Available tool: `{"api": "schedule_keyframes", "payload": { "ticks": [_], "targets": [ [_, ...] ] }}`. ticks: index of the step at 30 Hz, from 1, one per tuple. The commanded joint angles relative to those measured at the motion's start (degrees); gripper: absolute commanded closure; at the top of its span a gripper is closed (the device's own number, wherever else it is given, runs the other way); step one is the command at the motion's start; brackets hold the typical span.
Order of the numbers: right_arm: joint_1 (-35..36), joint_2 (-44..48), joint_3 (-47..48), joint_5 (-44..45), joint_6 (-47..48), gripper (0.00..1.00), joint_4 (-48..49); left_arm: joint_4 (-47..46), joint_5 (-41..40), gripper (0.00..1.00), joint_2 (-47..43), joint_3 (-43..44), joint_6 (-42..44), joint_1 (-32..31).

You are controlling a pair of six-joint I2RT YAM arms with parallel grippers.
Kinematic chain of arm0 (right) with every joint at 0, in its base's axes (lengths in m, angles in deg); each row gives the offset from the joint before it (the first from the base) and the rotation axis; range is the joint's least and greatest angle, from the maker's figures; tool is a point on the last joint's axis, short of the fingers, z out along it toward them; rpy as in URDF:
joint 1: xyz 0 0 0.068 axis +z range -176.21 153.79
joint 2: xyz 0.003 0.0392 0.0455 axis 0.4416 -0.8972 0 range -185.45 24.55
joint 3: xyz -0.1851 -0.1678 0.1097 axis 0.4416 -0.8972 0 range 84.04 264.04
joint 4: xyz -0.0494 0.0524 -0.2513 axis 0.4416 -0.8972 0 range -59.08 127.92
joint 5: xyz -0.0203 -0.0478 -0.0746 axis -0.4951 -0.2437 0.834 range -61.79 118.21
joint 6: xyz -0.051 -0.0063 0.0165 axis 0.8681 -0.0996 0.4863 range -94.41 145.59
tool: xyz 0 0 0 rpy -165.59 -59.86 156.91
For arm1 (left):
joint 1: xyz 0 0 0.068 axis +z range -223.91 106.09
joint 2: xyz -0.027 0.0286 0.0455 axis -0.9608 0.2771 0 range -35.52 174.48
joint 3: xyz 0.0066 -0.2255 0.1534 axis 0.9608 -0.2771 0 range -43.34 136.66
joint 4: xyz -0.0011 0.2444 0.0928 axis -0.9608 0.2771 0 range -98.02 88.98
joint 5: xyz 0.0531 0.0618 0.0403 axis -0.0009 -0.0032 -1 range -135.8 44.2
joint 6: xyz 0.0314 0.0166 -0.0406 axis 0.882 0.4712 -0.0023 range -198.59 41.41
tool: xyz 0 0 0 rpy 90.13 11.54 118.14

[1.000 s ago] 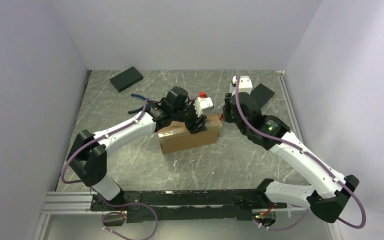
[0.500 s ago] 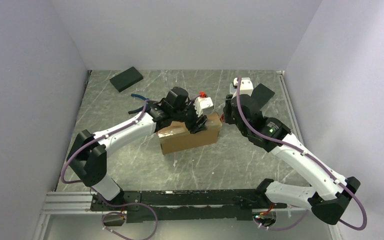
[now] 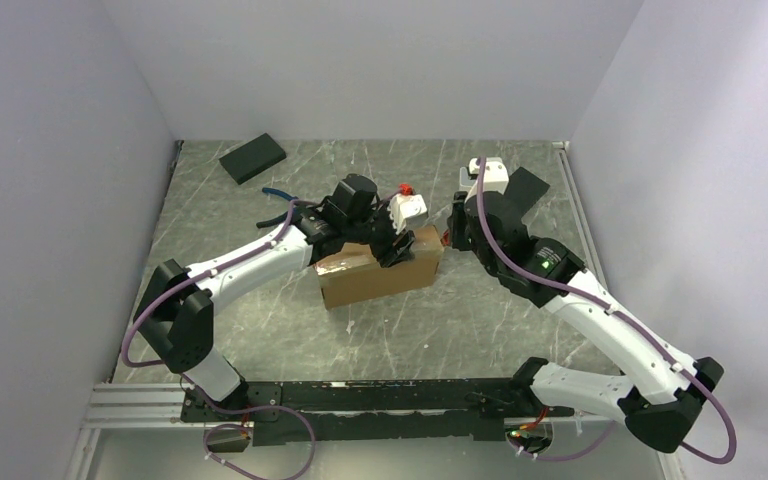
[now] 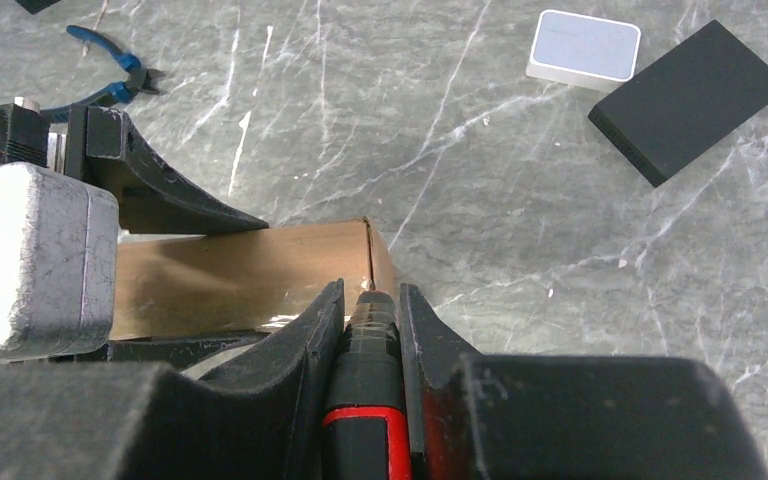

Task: Unpack the express box

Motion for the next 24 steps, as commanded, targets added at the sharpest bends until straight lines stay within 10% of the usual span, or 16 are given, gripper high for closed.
{"api": "schedule_keyframes", "payload": {
  "ticks": [1,24],
  "targets": [
    [1.1,0.7,-1.3,-4.1,-2.0,1.00,-2.1,0.1,-9.3,0.65,1.8,-1.1,1.8,0.9],
    [3.2,4.2,2.3,-1.4,-3.6,1.00,-7.2,0.3,-9.5,0.66,2.2,-1.0,1.9,1.0]
  ]
}}
